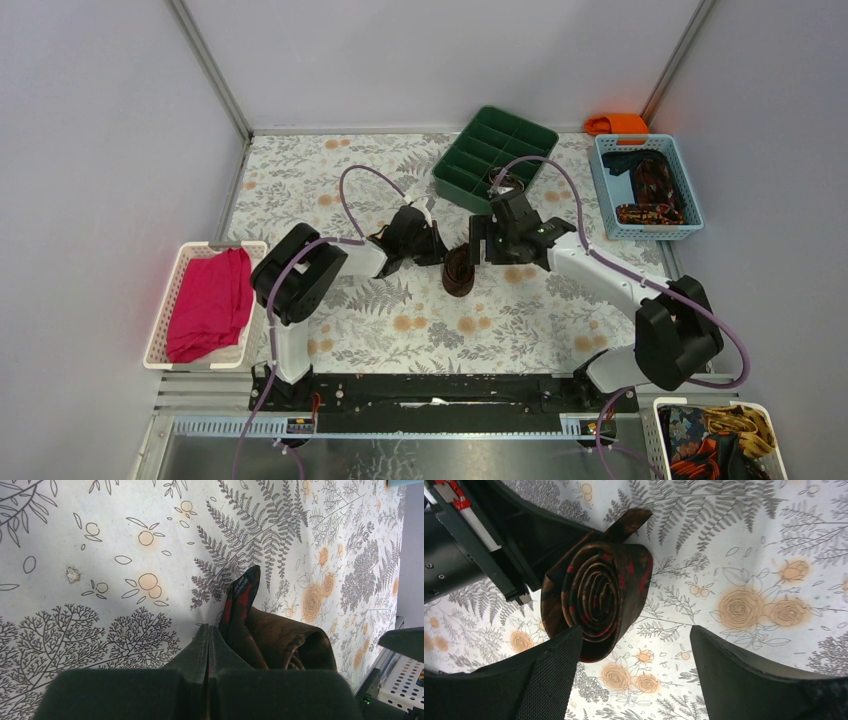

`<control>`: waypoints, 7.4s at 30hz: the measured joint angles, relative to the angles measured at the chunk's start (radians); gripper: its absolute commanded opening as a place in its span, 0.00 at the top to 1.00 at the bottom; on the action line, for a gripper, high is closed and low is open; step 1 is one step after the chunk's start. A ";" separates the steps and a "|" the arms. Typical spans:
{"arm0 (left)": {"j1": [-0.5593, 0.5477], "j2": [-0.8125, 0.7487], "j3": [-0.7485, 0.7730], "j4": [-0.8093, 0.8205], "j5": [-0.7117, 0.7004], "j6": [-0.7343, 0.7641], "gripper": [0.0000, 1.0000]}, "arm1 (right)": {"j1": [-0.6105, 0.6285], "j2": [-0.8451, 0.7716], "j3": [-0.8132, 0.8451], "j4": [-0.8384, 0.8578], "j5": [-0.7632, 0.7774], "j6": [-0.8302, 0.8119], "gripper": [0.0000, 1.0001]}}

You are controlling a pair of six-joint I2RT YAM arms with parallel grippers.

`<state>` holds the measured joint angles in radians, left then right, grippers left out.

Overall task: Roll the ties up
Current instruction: Pick up the tie at the center of the board, then place the tie in the storage box.

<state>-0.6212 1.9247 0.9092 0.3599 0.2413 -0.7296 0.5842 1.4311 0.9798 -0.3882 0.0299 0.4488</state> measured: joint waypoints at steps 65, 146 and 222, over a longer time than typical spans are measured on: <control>0.000 0.018 0.002 0.042 -0.002 0.002 1.00 | 0.174 0.353 0.166 -0.029 0.039 0.055 0.00; 0.118 -0.252 0.035 -0.416 -0.271 -0.004 1.00 | 0.150 0.470 0.233 0.013 0.275 0.004 1.00; 0.264 -0.154 0.252 -0.576 -0.083 0.095 1.00 | -0.037 0.868 0.989 0.063 0.401 -0.760 1.00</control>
<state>-0.3569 1.7702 1.1614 -0.2165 0.1585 -0.6350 0.5476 2.2990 1.9690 -0.3252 0.4309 -0.3115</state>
